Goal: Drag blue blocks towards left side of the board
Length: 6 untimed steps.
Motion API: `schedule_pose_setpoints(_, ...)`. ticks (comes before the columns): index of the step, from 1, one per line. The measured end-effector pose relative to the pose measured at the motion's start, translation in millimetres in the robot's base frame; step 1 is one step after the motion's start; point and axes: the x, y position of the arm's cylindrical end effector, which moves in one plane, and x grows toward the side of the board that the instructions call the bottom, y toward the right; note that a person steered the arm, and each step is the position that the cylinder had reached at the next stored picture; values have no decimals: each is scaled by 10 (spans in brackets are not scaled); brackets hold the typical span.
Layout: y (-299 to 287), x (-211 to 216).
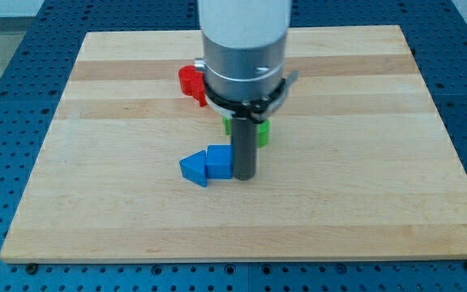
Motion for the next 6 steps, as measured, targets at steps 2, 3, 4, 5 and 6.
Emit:
schedule_pose_setpoints(2, -357, -100)
schedule_pose_setpoints(3, -357, 49)
schedule_pose_setpoints(4, -429, 124)
schedule_pose_setpoints(5, -572, 4)
schedule_pose_setpoints(6, -585, -307)
